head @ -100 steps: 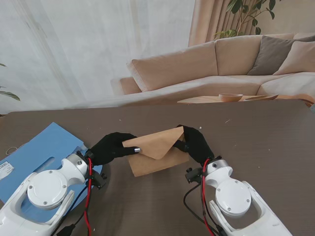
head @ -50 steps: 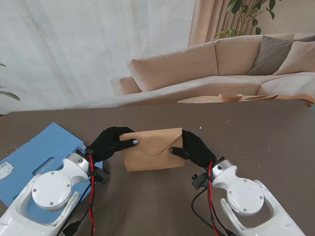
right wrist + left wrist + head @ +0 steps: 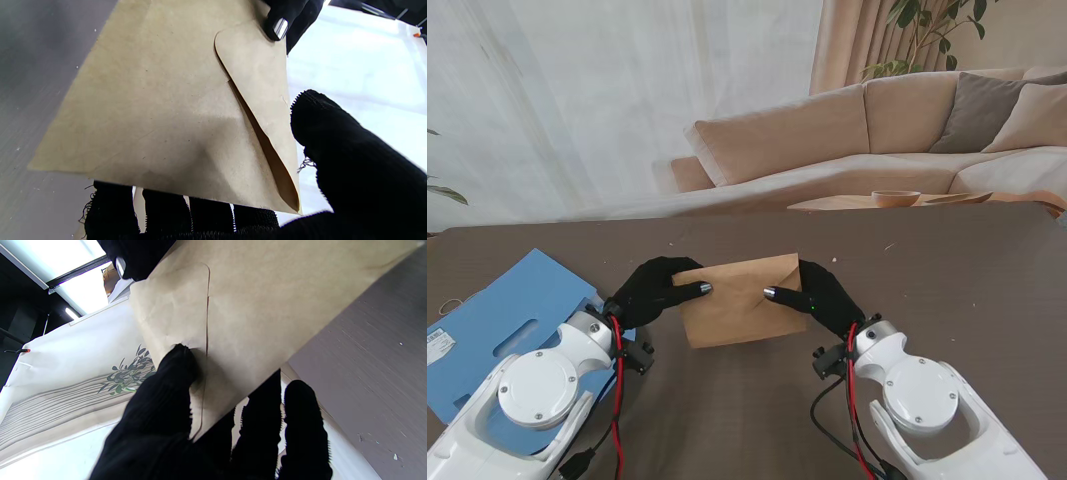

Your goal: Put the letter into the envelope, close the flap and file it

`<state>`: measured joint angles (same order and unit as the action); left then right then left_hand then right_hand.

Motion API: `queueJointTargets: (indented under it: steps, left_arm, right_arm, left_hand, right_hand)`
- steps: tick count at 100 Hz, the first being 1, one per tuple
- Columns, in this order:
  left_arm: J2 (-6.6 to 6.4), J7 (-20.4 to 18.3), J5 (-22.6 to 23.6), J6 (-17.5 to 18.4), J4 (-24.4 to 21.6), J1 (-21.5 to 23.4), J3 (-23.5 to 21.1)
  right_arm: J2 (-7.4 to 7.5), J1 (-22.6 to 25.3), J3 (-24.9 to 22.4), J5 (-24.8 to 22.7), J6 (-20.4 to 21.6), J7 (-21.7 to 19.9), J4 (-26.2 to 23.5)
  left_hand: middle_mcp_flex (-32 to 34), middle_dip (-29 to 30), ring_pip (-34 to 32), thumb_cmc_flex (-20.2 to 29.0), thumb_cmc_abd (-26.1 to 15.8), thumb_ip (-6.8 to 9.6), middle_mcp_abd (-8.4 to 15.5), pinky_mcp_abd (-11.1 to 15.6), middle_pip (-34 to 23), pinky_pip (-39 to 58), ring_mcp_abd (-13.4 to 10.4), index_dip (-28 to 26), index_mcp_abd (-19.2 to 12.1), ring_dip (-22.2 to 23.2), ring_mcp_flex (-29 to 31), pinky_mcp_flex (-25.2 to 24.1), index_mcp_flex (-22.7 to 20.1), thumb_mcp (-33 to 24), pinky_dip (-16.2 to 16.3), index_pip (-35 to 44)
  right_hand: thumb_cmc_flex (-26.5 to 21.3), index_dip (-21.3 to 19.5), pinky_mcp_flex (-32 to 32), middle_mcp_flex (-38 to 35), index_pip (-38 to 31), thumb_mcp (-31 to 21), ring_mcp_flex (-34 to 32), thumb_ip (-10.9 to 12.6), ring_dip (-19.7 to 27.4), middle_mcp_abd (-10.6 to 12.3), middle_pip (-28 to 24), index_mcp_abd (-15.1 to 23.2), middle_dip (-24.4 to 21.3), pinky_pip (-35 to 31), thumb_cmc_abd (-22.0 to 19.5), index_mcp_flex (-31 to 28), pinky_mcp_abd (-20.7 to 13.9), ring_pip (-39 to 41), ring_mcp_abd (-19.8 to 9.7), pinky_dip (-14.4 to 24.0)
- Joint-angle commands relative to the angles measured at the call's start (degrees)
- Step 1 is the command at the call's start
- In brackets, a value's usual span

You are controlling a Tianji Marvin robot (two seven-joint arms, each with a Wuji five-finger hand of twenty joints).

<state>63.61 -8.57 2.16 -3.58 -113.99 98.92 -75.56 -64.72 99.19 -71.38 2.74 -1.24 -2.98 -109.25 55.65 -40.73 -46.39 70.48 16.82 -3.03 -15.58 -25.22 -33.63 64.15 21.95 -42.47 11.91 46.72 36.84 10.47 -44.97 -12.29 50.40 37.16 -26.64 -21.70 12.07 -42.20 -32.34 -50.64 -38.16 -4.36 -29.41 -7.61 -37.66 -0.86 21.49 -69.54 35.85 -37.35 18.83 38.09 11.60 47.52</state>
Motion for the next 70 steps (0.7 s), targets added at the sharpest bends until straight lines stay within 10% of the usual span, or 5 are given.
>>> queueJointTargets:
  steps: [1,14,32,49,70]
  left_arm:
    - [0.24,-1.23,0.01,0.53,-0.43,0.46,0.16]
    - [0.12,-1.62,0.30,0.88,-0.33,0.45,0.16]
    - [0.04,-1.87,0.55,1.05,-0.20,0.50,-0.06]
    - [0.03,-1.99,0.41,0.57,-0.49,0.88,-0.38]
    - [0.09,-2.20,-0.89,0.06,-0.75,1.17,-0.67]
  right_arm:
    - [-1.05,-0.69,0.66,-0.18,-0.17,-0.64,0.33]
    - [-1.93,-1.97,1.84,0.40,-0.51,2.36,1.13]
    - [-2.79,-3.08,2.77,2.62,0.91,4.89,2.09]
    - [-2.92,-3.50,3.10,3.39,2.94,5.30,2.76]
    - [-2.58,-2.66,2.56,2.09,3.42,4.67,2.45]
  left_hand:
    - [0.12,-0.79,-0.96,3.49,-2.88,0.46,0.44,0.42,-1.14,2.05,-0.06,-1.22,-1.34,1.52,0.64,0.17,0.45,-2.21,-0.84,1.65]
    - [0.14,-0.70,-0.90,3.49,-2.84,0.44,0.44,0.41,-1.02,2.08,-0.08,-1.35,-1.36,1.45,0.68,0.16,0.32,-2.22,-0.90,1.58]
    - [0.12,-0.66,-0.78,3.49,-2.82,0.45,0.44,0.42,-0.91,2.11,-0.13,-1.37,-1.32,1.37,0.54,0.15,0.37,-2.24,-0.97,1.32]
    - [-3.60,-1.20,2.63,1.40,-1.26,1.49,0.90,1.83,4.11,-0.95,-0.61,4.38,0.23,0.26,-3.17,-2.66,3.07,1.50,-2.46,-4.59]
    - [-5.66,4.53,3.60,-4.26,-0.71,0.83,0.19,1.27,0.80,-2.15,0.13,5.71,1.65,1.25,-3.71,-3.70,2.68,1.23,-0.83,-5.55]
  right_hand:
    - [2.42,-1.58,2.18,-3.19,-1.78,0.80,-3.53,-0.04,-1.34,0.02,-1.33,0.11,0.70,-2.63,-0.91,-3.35,0.74,2.18,0.95,1.26]
    - [0.65,-3.23,4.94,-8.65,-3.81,-0.90,-7.75,0.38,-1.77,-0.20,-2.39,0.91,1.16,-5.21,-1.91,-8.17,1.99,5.00,1.67,0.82]
    - [-7.79,9.37,7.52,-14.07,-20.40,-4.51,-11.62,-2.51,-1.23,-0.41,-2.65,3.21,1.56,-8.14,-0.66,-7.96,3.30,7.39,2.40,-1.00]
    - [-18.67,5.92,13.18,-20.71,-25.13,-8.84,-17.52,-1.45,-2.49,-0.38,-4.57,4.46,3.54,-12.30,-1.09,-12.20,4.49,11.99,2.23,-0.10]
    - [-20.62,1.65,15.63,-21.21,-25.50,-10.97,-19.49,-3.23,-3.62,-1.25,-6.97,5.14,6.48,-14.64,-1.25,-12.65,4.66,15.28,1.83,0.08]
